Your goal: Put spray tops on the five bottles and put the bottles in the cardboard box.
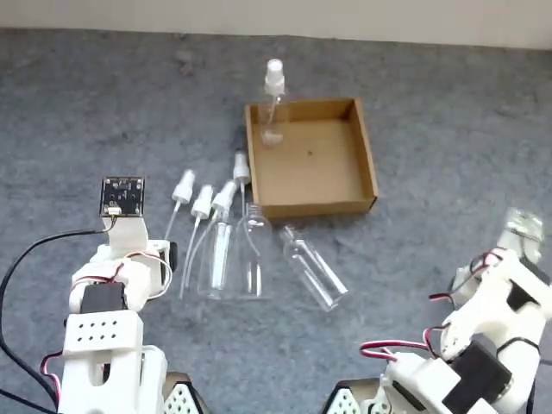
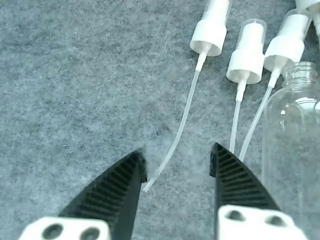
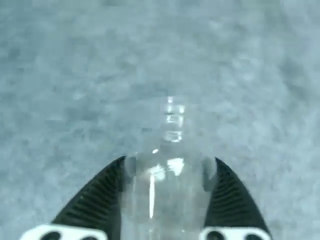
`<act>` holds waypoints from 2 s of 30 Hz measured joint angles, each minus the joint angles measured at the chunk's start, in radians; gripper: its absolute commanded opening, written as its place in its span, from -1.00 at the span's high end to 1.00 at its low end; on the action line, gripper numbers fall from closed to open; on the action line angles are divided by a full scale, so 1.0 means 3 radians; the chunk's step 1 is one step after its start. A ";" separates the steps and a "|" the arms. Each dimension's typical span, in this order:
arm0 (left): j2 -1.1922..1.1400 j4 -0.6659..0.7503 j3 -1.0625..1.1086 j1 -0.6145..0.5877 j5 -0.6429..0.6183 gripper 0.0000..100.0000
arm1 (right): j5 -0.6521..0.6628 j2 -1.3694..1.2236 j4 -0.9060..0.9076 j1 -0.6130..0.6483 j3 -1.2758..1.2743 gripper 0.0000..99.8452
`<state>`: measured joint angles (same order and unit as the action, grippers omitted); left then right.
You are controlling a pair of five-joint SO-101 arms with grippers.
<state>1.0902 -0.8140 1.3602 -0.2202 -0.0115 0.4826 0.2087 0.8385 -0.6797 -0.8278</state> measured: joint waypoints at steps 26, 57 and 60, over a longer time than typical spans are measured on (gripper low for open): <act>-0.1064 -0.0660 -0.1504 0.0143 0.0583 0.66 | 0.1095 -0.1263 0.0588 0.0358 0.1632 0.64; -0.5447 -0.1376 -0.5079 0.0435 0.0609 1.00 | 0.1084 -0.1263 0.0798 0.0302 0.1632 0.59; -0.5406 -0.1611 -0.5166 0.0394 0.0609 1.00 | 0.1084 -0.1263 0.0803 0.0286 0.1632 0.59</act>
<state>-0.5317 -1.2973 -0.1895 -0.1020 0.1711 0.8078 -0.1703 1.0794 -0.5938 -0.3383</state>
